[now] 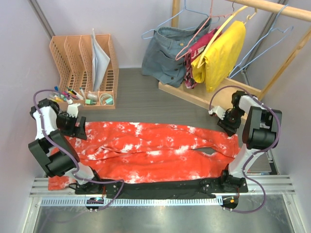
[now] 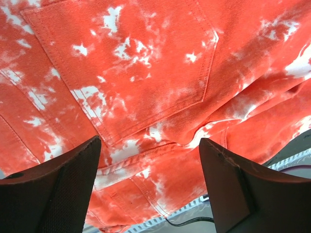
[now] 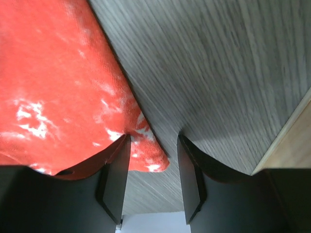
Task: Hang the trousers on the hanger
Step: Fold the trousers
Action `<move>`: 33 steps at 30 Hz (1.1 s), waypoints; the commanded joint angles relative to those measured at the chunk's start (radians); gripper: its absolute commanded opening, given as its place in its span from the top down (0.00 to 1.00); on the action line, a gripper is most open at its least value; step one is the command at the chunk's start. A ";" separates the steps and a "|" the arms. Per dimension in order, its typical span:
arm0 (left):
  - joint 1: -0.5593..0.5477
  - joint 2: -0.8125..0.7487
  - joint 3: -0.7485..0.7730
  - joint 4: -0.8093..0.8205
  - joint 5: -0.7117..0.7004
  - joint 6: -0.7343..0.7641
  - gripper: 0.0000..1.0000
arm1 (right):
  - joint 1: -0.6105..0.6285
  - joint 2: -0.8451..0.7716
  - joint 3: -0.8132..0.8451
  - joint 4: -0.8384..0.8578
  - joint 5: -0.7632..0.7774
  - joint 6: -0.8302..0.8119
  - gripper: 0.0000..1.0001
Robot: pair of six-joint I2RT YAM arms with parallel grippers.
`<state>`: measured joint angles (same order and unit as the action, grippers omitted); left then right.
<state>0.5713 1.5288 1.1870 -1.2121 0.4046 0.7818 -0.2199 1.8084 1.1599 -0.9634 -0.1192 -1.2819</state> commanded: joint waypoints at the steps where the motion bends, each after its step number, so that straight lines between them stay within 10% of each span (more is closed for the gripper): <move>1: -0.002 -0.019 0.002 0.036 0.034 -0.016 0.17 | -0.004 0.028 -0.031 0.057 0.023 -0.025 0.51; 5: -0.002 0.040 0.084 0.016 0.080 0.062 0.16 | -0.004 0.023 -0.080 0.101 0.044 -0.045 0.55; 12: -0.001 0.189 0.282 -0.105 0.200 0.360 0.21 | -0.004 0.000 -0.117 0.109 0.061 -0.073 0.99; 17: -0.001 0.277 0.358 -0.153 0.189 0.606 0.25 | -0.004 -0.015 -0.086 0.103 0.056 -0.056 0.99; 33: -0.011 0.522 0.513 -0.006 -0.035 0.729 0.39 | -0.004 -0.038 -0.054 0.098 0.015 -0.054 0.99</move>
<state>0.5667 2.0068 1.6508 -1.2556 0.4236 1.4590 -0.2146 1.7733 1.0977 -0.9211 -0.0864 -1.3117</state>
